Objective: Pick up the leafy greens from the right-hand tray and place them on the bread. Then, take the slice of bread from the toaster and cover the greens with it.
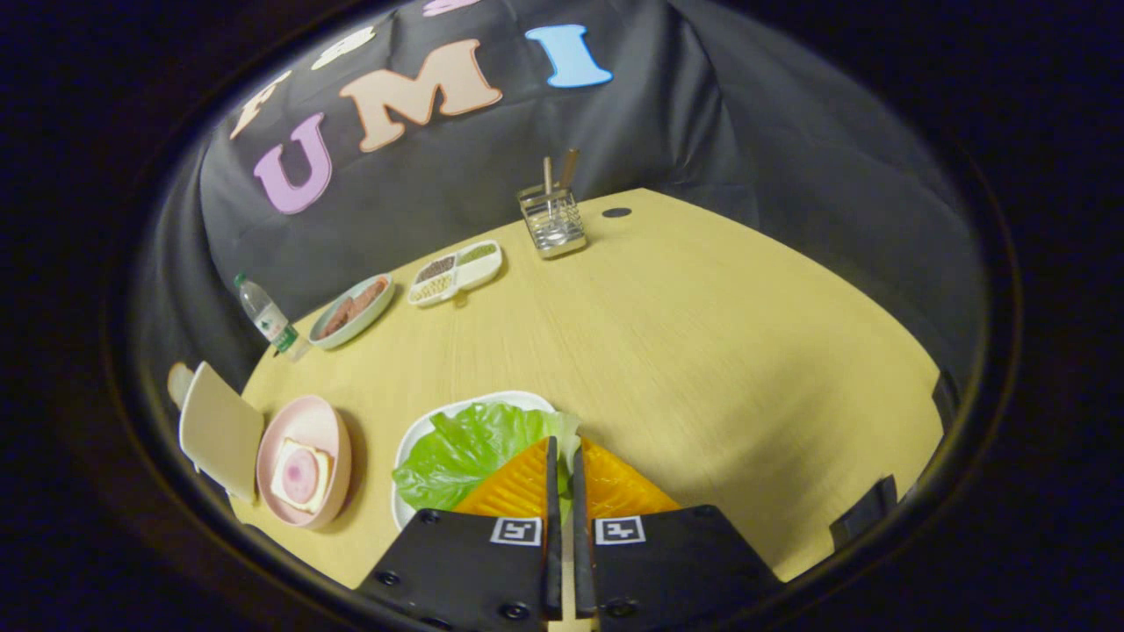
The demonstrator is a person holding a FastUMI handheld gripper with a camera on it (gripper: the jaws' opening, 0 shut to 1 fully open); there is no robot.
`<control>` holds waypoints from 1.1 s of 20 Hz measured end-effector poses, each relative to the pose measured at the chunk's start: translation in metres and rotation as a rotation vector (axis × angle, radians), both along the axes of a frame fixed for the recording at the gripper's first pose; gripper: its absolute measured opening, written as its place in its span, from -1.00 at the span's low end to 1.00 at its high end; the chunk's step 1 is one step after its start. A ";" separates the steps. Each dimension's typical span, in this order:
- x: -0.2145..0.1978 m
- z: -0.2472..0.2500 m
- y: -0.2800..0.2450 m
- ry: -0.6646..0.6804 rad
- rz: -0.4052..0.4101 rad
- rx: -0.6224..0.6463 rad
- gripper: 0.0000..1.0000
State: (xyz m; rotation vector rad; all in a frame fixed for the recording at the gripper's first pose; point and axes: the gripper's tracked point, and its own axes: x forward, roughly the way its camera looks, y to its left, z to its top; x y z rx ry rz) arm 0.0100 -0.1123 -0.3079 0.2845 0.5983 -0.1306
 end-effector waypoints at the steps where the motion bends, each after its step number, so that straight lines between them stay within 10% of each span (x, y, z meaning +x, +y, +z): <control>1: 0.000 -0.001 0.000 0.004 0.002 -0.015 -0.84; 7: 0.004 0.021 0.002 -0.046 0.029 -0.094 -0.90; 22: 0.006 0.127 0.096 -0.289 0.105 0.164 -0.94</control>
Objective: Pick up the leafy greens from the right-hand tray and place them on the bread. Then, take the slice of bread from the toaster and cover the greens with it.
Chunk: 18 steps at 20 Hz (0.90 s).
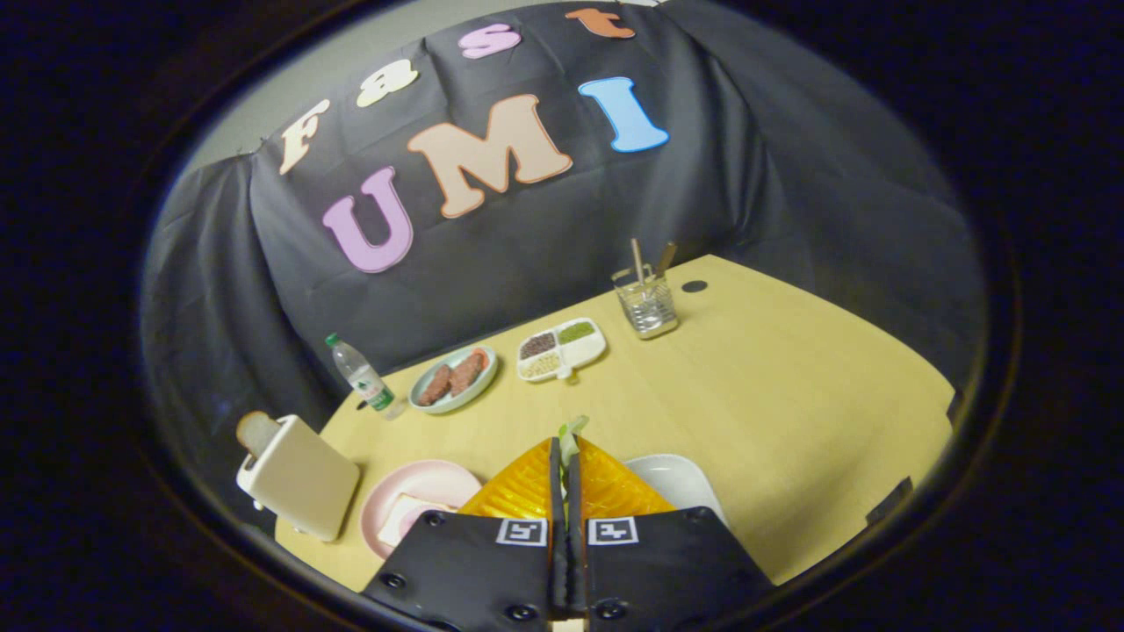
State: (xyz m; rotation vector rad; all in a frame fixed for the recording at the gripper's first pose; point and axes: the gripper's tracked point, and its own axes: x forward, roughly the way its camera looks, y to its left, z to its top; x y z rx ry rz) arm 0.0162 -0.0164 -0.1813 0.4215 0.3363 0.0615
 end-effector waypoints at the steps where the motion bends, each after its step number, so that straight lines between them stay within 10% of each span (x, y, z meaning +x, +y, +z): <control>1: -0.001 0.006 0.013 -0.008 0.020 0.019 -0.94; 7: -0.004 0.042 0.107 -0.063 0.137 0.190 -0.94; 18: -0.004 -0.004 0.201 0.038 0.086 0.261 -0.93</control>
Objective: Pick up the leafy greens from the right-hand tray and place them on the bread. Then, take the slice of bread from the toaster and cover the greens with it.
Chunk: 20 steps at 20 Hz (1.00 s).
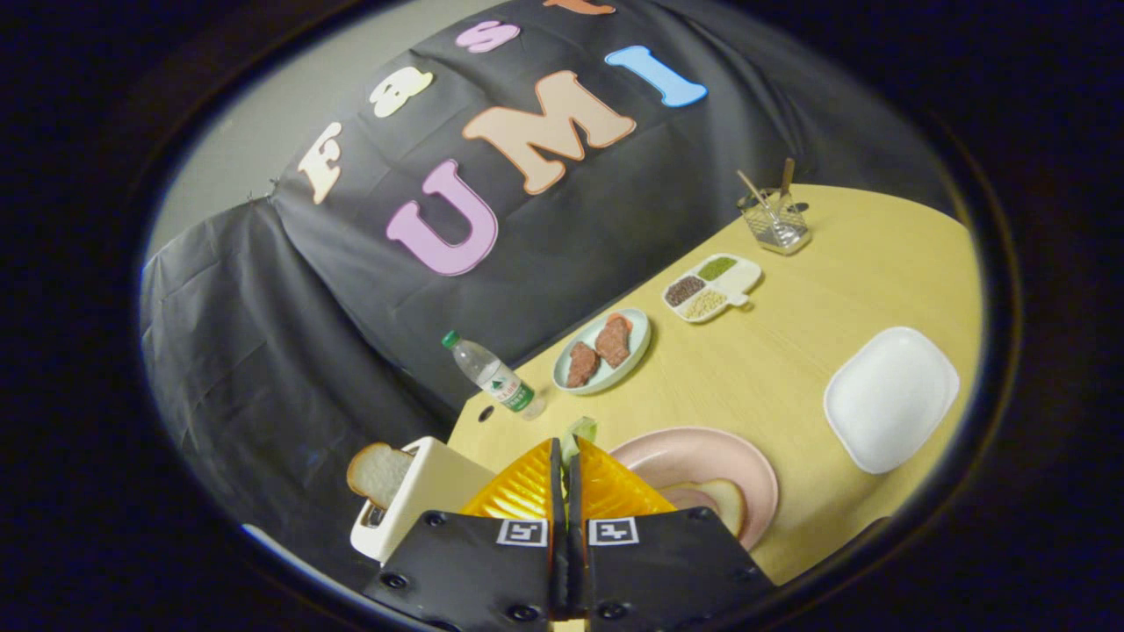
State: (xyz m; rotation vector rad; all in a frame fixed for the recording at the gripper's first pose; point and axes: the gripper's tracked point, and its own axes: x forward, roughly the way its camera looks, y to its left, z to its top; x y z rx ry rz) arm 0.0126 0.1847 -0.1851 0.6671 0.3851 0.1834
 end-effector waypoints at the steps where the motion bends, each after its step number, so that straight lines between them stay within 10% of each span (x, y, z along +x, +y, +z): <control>1: -0.002 -0.011 0.000 0.026 -0.011 -0.007 -0.94; 14: -0.013 -0.089 -0.054 0.224 -0.146 -0.217 -0.81; 20: -0.024 -0.092 -0.061 0.275 -0.144 -0.319 -0.14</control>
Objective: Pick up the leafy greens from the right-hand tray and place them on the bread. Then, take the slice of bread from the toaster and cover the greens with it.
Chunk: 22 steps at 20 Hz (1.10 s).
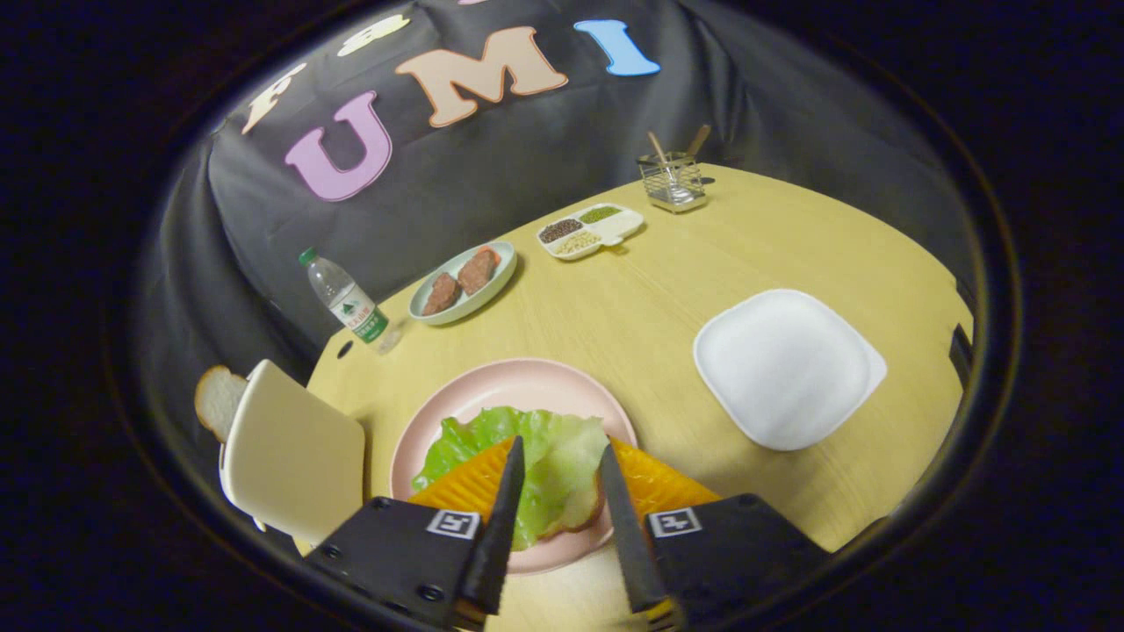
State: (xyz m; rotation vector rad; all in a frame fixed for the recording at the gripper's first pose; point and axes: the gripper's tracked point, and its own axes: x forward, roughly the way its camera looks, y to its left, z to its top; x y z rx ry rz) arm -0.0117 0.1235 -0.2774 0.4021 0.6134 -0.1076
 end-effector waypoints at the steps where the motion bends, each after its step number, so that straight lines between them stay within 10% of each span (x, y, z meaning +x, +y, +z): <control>1: -0.001 0.004 -0.001 -0.002 0.005 -0.022 -0.04; 10: -0.006 0.077 -0.007 0.013 0.093 -0.469 0.90; 22: 0.018 0.240 0.129 -0.182 0.207 -0.627 0.88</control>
